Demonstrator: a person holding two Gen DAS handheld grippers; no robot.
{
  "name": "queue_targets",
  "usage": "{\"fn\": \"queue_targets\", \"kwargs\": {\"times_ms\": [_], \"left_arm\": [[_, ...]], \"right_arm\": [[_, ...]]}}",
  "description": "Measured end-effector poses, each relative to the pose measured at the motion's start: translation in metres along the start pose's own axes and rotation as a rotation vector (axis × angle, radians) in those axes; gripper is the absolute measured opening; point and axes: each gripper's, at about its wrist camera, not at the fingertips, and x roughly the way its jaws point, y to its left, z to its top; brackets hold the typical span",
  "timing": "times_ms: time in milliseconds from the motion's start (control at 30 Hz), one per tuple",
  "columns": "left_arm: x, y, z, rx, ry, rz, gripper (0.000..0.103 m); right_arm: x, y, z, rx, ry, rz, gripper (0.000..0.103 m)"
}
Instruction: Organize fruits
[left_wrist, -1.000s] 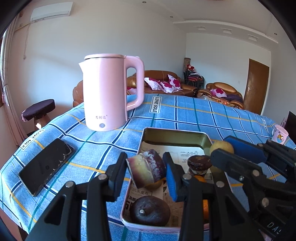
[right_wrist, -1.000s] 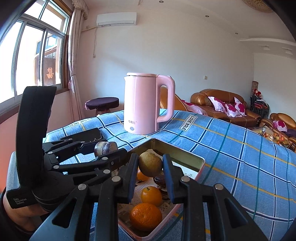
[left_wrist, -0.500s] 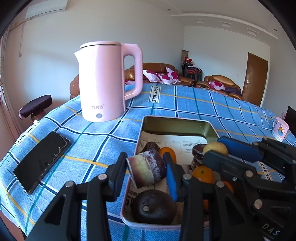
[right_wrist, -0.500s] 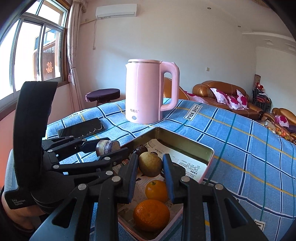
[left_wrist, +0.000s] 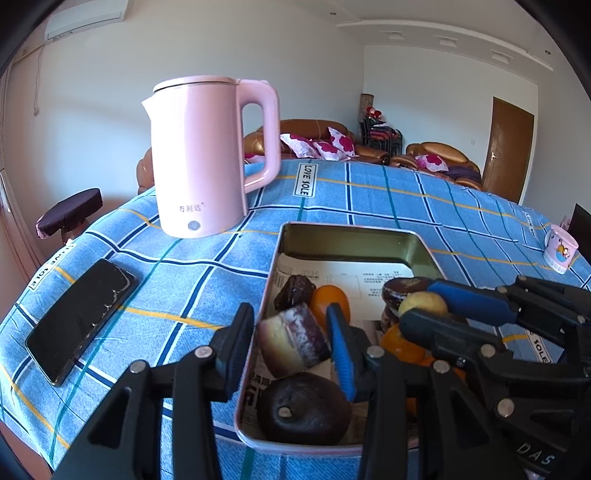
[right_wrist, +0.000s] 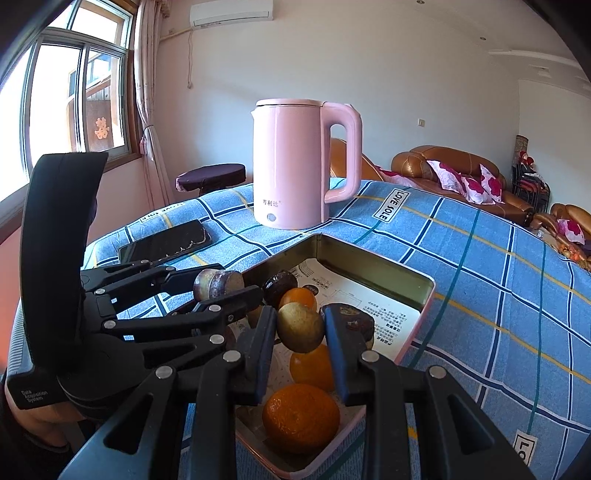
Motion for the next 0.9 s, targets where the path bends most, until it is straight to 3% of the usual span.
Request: {"fn": "queue_targets", "kwargs": {"times_ms": [67, 167, 367, 633, 900], "left_arm": [[0.000, 0.002, 0.000, -0.010, -0.003, 0.016, 0.063], [-0.003, 0.006, 0.000, -0.025, -0.007, 0.022, 0.075], [-0.019, 0.008, -0.002, -0.036, -0.055, 0.019, 0.096], [-0.042, 0.002, 0.004, -0.038, -0.135, -0.005, 0.100], [-0.049, -0.003, 0.007, -0.038, -0.149, 0.003, 0.101]], "right_arm": [[0.001, -0.001, -0.001, 0.008, 0.006, -0.001, 0.030], [-0.001, -0.003, -0.002, 0.014, -0.002, 0.006, 0.030], [-0.015, -0.009, -0.004, 0.039, -0.034, -0.010, 0.054], [-0.036, -0.019, -0.006, 0.076, -0.065, -0.070, 0.059], [-0.053, -0.027, -0.007, 0.104, -0.098, -0.098, 0.060]]}}
